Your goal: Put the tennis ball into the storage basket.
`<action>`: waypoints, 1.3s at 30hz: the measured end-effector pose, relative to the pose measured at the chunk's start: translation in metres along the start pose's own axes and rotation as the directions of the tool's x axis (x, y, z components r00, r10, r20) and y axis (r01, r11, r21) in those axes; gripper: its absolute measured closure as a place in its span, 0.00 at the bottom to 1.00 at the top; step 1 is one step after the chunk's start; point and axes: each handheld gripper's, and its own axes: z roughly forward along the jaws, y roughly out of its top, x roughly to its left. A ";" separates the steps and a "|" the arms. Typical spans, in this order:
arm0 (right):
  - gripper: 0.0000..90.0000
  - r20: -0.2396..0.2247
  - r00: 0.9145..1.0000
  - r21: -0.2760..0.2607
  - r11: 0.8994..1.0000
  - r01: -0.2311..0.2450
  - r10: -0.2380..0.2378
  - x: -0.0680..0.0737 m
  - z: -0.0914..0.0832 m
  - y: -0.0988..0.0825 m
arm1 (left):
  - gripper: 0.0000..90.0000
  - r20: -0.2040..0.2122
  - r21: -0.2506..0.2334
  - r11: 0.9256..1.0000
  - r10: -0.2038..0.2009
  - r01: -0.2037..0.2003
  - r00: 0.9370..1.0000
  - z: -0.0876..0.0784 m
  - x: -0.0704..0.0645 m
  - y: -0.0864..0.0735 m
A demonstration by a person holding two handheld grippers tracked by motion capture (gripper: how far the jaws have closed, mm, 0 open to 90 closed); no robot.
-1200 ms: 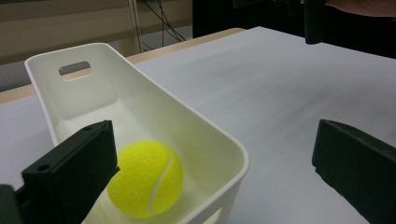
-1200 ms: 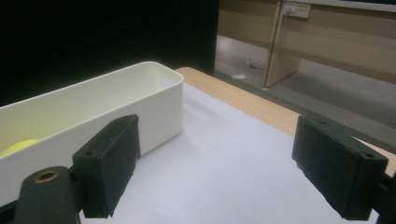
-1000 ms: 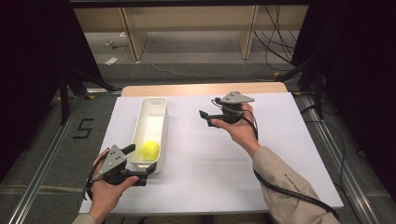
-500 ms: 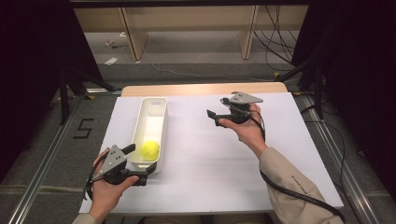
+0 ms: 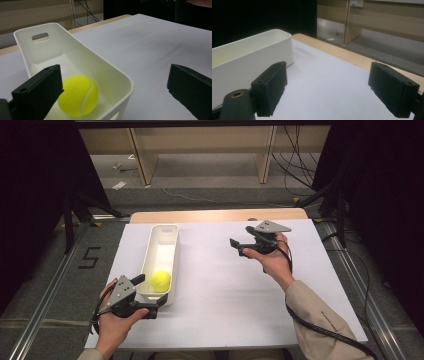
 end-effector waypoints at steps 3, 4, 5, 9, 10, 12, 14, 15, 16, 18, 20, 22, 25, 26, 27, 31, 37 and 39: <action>0.18 0.005 1.000 0.003 1.000 -0.004 0.004 -0.003 -0.004 -0.002 | 0.00 -0.001 -0.001 1.000 0.000 0.000 1.000 0.000 0.000 0.000; 0.18 0.008 1.000 0.003 1.000 -0.007 0.007 -0.005 -0.007 -0.004 | 0.00 -0.001 -0.001 1.000 0.000 0.000 1.000 0.000 0.000 0.000; 0.18 0.008 1.000 0.003 1.000 -0.005 0.005 -0.006 -0.008 -0.005 | 0.00 -0.001 -0.001 1.000 0.003 -0.003 1.000 0.000 0.000 0.000; 0.18 0.016 1.000 0.013 1.000 -0.014 0.014 -0.011 -0.016 -0.010 | 0.00 -0.001 -0.001 1.000 0.001 -0.001 1.000 0.000 0.000 0.000; 0.18 0.020 1.000 0.010 1.000 -0.015 0.015 -0.013 -0.018 -0.011 | 0.00 0.000 -0.001 1.000 0.001 -0.001 1.000 0.000 0.000 0.000; 0.18 0.023 0.999 0.009 1.000 -0.022 0.022 -0.015 -0.022 -0.013 | 0.00 -0.001 -0.001 1.000 0.004 -0.004 1.000 0.000 0.000 0.001; 0.18 0.030 0.999 0.010 1.000 -0.023 0.022 -0.017 -0.027 -0.016 | 0.00 -0.002 -0.003 1.000 0.002 -0.002 1.000 0.000 0.000 0.001; 0.18 0.031 0.999 0.012 1.000 -0.024 0.024 -0.018 -0.029 -0.016 | 0.00 -0.002 -0.003 1.000 0.002 -0.002 1.000 0.000 0.000 0.001; 0.18 0.033 0.999 0.012 1.000 -0.027 0.026 -0.019 -0.032 -0.018 | 0.00 -0.003 -0.002 1.000 0.002 -0.002 1.000 0.000 0.000 0.001; 0.18 0.035 0.999 0.011 0.999 -0.030 0.030 -0.020 -0.037 -0.019 | 0.00 -0.004 -0.002 1.000 0.000 0.000 1.000 0.000 0.000 0.000; 0.18 0.038 0.999 0.010 0.999 -0.031 0.031 -0.021 -0.041 -0.021 | 0.00 -0.004 -0.002 1.000 -0.001 0.001 1.000 0.000 0.000 0.000; 0.18 0.039 0.999 0.018 1.000 -0.024 0.023 -0.022 -0.047 -0.023 | 0.00 -0.004 -0.002 1.000 0.003 -0.003 1.000 0.000 0.000 0.000; 0.18 0.042 0.999 0.023 1.000 -0.021 0.021 -0.023 -0.054 -0.026 | 0.00 -0.004 0.000 1.000 0.000 0.000 1.000 0.000 0.000 0.000; 0.18 0.045 0.999 0.020 1.000 -0.021 0.020 -0.024 -0.057 -0.027 | 0.00 -0.004 0.000 1.000 0.001 -0.001 1.000 0.000 0.000 0.000; 0.18 0.044 0.999 0.019 1.000 -0.024 0.023 -0.024 -0.060 -0.028 | 0.00 -0.005 0.001 1.000 0.002 -0.002 1.000 0.000 0.000 0.000; 0.18 0.047 0.999 0.020 1.000 -0.022 0.021 -0.024 -0.069 -0.032 | 0.00 -0.005 0.001 1.000 0.001 -0.001 1.000 0.001 0.000 0.000; 0.18 0.051 0.999 0.013 1.000 -0.018 0.017 -0.024 -0.084 -0.036 | 0.00 -0.005 0.000 1.000 0.004 -0.004 1.000 0.001 0.000 0.000; 0.18 0.051 0.999 0.014 1.000 -0.018 0.017 -0.023 -0.087 -0.038 | 0.00 -0.006 0.000 1.000 0.003 -0.003 1.000 0.001 0.000 0.000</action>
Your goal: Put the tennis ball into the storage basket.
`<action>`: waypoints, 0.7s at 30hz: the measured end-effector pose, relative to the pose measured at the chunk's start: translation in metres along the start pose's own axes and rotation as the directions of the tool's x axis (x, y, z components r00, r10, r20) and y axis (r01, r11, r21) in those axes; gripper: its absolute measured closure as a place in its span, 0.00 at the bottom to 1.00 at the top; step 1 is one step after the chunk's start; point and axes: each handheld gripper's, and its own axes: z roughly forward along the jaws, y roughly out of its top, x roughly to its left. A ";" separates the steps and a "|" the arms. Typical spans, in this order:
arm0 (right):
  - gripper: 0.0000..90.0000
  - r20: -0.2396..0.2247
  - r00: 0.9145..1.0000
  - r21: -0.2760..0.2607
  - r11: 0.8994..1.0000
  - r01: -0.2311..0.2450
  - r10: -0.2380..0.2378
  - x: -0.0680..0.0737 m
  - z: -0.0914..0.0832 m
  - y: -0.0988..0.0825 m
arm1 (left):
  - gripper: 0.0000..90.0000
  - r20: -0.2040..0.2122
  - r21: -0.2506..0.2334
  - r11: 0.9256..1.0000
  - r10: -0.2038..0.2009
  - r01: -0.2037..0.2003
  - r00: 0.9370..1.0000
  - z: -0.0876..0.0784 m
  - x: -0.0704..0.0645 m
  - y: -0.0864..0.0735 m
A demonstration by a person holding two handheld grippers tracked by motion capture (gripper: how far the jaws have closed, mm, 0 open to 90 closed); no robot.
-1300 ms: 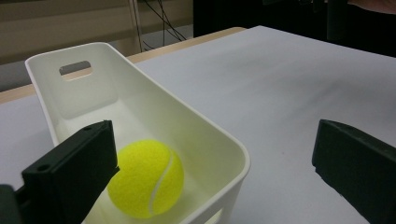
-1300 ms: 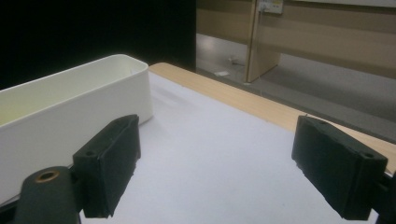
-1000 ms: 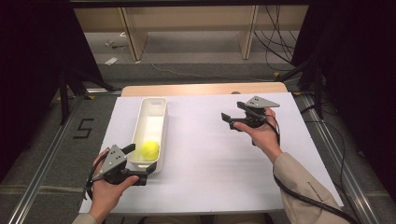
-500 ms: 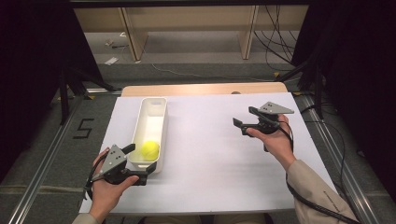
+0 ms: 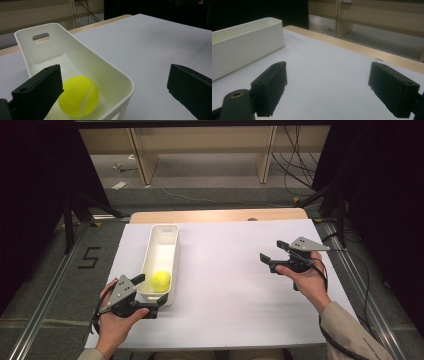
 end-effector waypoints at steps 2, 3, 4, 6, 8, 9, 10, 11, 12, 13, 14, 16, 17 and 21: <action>0.18 -0.003 1.000 0.004 1.000 0.001 -0.001 0.001 -0.004 -0.003 | 0.00 0.000 0.001 1.000 0.001 -0.001 1.000 0.000 0.000 0.000; 0.18 -0.004 1.000 0.003 1.000 0.001 -0.001 0.002 -0.006 -0.004 | 0.00 0.000 0.000 1.000 0.001 -0.001 1.000 0.000 0.000 0.000; 0.18 -0.003 1.000 0.002 1.000 0.002 -0.002 0.002 -0.008 -0.005 | 0.00 -0.001 -0.003 1.000 -0.002 0.002 1.000 0.000 0.000 0.000; 0.18 -0.005 1.000 0.006 1.000 0.006 -0.006 0.002 -0.011 -0.006 | 0.00 -0.001 0.000 1.000 -0.001 0.001 1.000 0.000 0.000 0.000; 0.18 -0.004 1.000 0.003 1.000 0.006 -0.006 0.003 -0.014 -0.007 | 0.00 0.000 0.000 1.000 -0.002 0.002 1.000 0.000 0.000 0.000; 0.18 -0.003 1.000 0.002 1.000 0.004 -0.004 0.003 -0.016 -0.008 | 0.00 0.001 -0.001 1.000 0.000 0.000 1.000 0.000 0.000 0.000; 0.18 -0.003 1.000 0.000 1.000 0.005 -0.005 0.003 -0.017 -0.008 | 0.00 0.001 -0.001 1.000 0.001 -0.001 1.000 0.000 0.000 0.000; 0.18 -0.002 1.000 0.001 1.000 0.005 -0.005 0.003 -0.018 -0.009 | 0.00 0.000 -0.001 1.000 -0.001 0.001 1.000 0.000 0.000 0.000; 0.18 -0.002 1.000 0.003 1.000 0.005 -0.005 0.004 -0.018 -0.009 | 0.00 0.000 -0.001 1.000 -0.001 0.001 1.000 0.000 0.000 0.000; 0.18 -0.003 1.000 0.003 1.000 0.004 -0.004 0.004 -0.019 -0.010 | 0.00 0.000 -0.001 1.000 -0.001 0.001 1.000 0.000 0.000 0.000; 0.18 -0.004 1.000 0.002 1.000 0.007 -0.007 0.004 -0.020 -0.010 | 0.00 -0.001 0.000 1.000 -0.001 0.001 1.000 0.000 0.000 0.000; 0.18 -0.004 1.000 -0.001 1.000 0.009 -0.009 0.005 -0.021 -0.011 | 0.00 -0.001 0.001 1.000 0.002 -0.002 1.000 0.000 0.000 0.000; 0.18 -0.005 1.000 0.000 1.000 0.008 -0.008 0.005 -0.022 -0.011 | 0.00 -0.001 0.001 1.000 0.001 -0.001 1.000 0.000 0.000 0.000; 0.18 -0.004 1.000 0.003 1.000 0.015 -0.015 0.007 -0.026 -0.014 | 0.00 -0.002 0.001 1.000 0.000 0.000 1.000 0.000 0.000 0.000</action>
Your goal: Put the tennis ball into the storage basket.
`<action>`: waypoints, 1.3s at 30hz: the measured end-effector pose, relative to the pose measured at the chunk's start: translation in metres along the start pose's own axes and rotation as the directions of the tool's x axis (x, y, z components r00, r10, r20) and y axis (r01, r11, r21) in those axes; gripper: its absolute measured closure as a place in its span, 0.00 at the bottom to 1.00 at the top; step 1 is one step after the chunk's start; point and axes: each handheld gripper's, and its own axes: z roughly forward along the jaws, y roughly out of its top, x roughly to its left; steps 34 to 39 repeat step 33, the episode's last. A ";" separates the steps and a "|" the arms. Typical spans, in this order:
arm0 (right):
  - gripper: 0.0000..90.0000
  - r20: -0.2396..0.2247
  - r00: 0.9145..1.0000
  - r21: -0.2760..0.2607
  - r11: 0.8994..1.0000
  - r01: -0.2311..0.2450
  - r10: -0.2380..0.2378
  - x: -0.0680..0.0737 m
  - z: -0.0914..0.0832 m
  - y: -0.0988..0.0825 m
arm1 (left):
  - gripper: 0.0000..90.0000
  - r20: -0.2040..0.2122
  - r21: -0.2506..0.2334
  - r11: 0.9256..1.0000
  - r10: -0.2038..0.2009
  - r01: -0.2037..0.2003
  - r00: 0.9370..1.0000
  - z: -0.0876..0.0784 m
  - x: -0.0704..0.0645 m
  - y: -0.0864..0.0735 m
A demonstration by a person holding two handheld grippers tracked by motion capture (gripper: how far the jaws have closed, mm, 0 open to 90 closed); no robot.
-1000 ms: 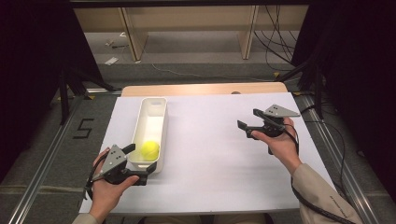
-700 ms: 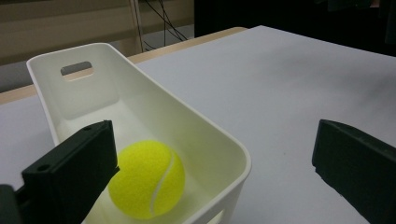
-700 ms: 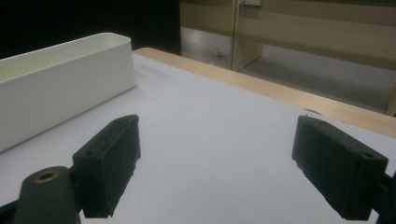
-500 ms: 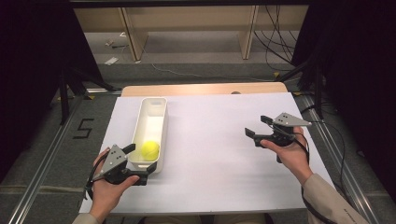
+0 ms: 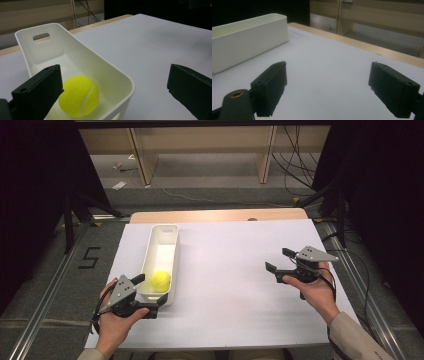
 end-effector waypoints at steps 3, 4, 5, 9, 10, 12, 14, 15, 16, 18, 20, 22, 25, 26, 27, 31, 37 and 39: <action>0.18 0.000 1.000 0.001 1.000 0.002 -0.002 0.001 -0.002 -0.002 | 0.00 0.000 0.000 1.000 0.000 0.000 1.000 0.000 0.000 0.000; 0.18 0.001 1.000 0.004 1.000 0.005 -0.005 0.001 -0.003 -0.002 | 0.00 0.001 -0.002 1.000 0.002 -0.002 1.000 0.000 0.000 0.000; 0.18 0.001 1.000 0.003 1.000 0.005 -0.005 0.001 -0.004 -0.003 | 0.00 0.001 0.000 1.000 0.003 -0.003 1.000 0.000 0.000 0.000; 0.18 0.000 1.000 0.004 1.000 0.006 -0.006 0.002 -0.006 -0.004 | 0.00 -0.001 0.001 1.000 0.001 -0.001 1.000 0.000 0.000 0.000; 0.18 -0.001 1.000 0.006 1.000 0.006 -0.006 0.002 -0.006 -0.004 | 0.00 -0.002 0.001 1.000 0.000 0.000 1.000 0.000 0.000 0.000; 0.18 0.001 1.000 0.008 1.000 0.013 -0.013 0.003 -0.007 -0.005 | 0.00 -0.001 0.001 1.000 0.001 -0.001 1.000 0.000 0.000 0.000; 0.18 -0.001 1.000 0.009 1.000 0.011 -0.011 0.003 -0.007 -0.006 | 0.00 -0.002 0.001 1.000 0.002 -0.002 1.000 0.000 0.000 0.000; 0.18 -0.002 1.000 0.009 1.000 0.011 -0.011 0.004 -0.007 -0.006 | 0.00 -0.002 0.001 1.000 0.003 -0.003 1.000 0.000 0.000 0.000; 0.18 -0.001 1.000 0.009 1.000 0.012 -0.012 0.004 -0.008 -0.006 | 0.00 -0.003 0.002 1.000 0.001 -0.001 1.000 0.000 0.000 0.000; 0.18 -0.003 1.000 0.011 1.000 0.016 -0.016 0.004 -0.009 -0.007 | 0.00 -0.003 0.000 1.000 0.000 0.000 1.000 0.000 0.000 0.000; 0.18 -0.004 1.000 0.012 1.000 0.015 -0.015 0.005 -0.009 -0.007 | 0.00 -0.003 0.000 1.000 0.000 0.000 1.000 0.000 0.000 0.000; 0.18 -0.004 1.000 0.012 1.000 0.016 -0.015 0.004 -0.009 -0.008 | 0.00 -0.003 0.002 1.000 0.000 0.000 1.000 0.000 0.000 0.000; 0.17 -0.001 1.000 0.010 1.000 0.013 -0.013 0.004 -0.010 -0.008 | 0.00 -0.002 0.002 1.000 0.000 0.000 1.000 0.000 0.000 0.000; 0.17 0.001 1.000 0.007 1.000 0.011 -0.011 0.004 -0.010 -0.008 | 0.00 -0.002 0.001 1.000 -0.001 0.001 1.000 0.000 0.000 0.000; 0.17 0.001 1.000 0.007 1.000 0.012 -0.012 0.004 -0.010 -0.008 | 0.00 -0.004 0.000 1.000 0.001 -0.001 1.000 0.000 0.000 0.000; 0.17 -0.001 1.000 0.004 1.000 0.014 -0.014 0.003 -0.010 -0.007 | 0.00 -0.005 -0.002 1.000 -0.003 0.003 1.000 0.000 0.000 0.001; 0.17 -0.001 1.000 0.007 1.000 0.009 -0.009 0.003 -0.010 -0.008 | 0.00 -0.004 -0.002 1.000 -0.002 0.002 1.000 0.001 0.001 0.001; 0.17 -0.001 1.000 0.007 1.000 0.009 -0.009 0.003 -0.010 -0.008 | 0.00 -0.004 -0.002 1.000 -0.002 0.002 1.000 0.001 0.001 0.001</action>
